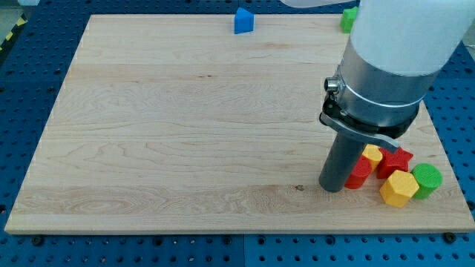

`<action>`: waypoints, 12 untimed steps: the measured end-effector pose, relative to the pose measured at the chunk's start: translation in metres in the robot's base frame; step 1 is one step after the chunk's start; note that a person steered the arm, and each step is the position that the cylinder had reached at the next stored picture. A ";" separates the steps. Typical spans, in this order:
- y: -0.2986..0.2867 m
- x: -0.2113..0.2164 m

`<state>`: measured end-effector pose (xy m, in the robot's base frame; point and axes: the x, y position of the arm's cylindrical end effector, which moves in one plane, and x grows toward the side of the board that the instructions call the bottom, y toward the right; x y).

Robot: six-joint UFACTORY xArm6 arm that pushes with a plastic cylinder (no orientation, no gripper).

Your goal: Move the blue triangle diagonal to the yellow heart

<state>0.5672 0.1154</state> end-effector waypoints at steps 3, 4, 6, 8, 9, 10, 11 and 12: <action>-0.037 -0.057; -0.022 -0.067; -0.004 -0.071; -0.002 -0.071; -0.028 -0.090; -0.079 -0.127; -0.123 -0.184; -0.142 -0.257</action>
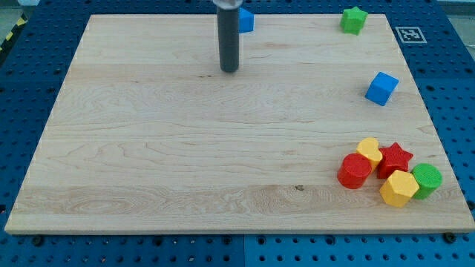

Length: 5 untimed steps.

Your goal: Move the blue triangle diagonal to the yellow heart

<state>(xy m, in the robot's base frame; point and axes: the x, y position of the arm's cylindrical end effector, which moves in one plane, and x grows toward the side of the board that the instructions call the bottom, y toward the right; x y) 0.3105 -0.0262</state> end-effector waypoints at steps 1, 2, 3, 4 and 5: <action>-0.005 -0.072; -0.005 -0.106; -0.003 -0.107; 0.030 -0.111; 0.041 -0.110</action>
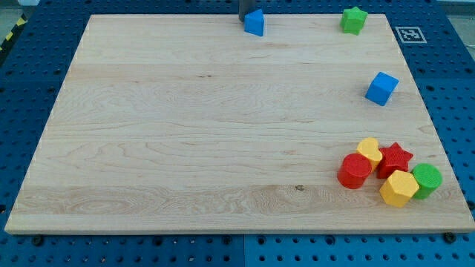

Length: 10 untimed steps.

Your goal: Move the blue triangle diagonal to the yellow heart

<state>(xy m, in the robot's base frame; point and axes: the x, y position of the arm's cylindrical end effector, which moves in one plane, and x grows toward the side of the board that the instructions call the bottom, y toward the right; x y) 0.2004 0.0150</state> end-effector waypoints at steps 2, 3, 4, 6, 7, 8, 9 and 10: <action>-0.008 0.012; -0.008 0.012; -0.006 0.009; -0.002 -0.007; -0.002 -0.007; 0.000 -0.005; 0.017 -0.002; 0.038 0.007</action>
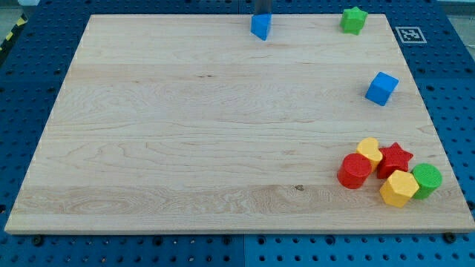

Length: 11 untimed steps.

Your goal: Move the blue triangle diagonal to the yellow heart

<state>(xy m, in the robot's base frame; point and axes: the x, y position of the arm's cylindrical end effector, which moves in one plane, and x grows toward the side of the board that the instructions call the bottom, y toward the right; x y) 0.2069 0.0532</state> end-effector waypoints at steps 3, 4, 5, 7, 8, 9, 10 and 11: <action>0.008 0.032; -0.007 0.044; -0.021 0.055; -0.007 0.075; -0.009 0.079; -0.023 0.079; -0.032 0.089; -0.032 0.108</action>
<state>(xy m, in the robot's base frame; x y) 0.3147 0.0214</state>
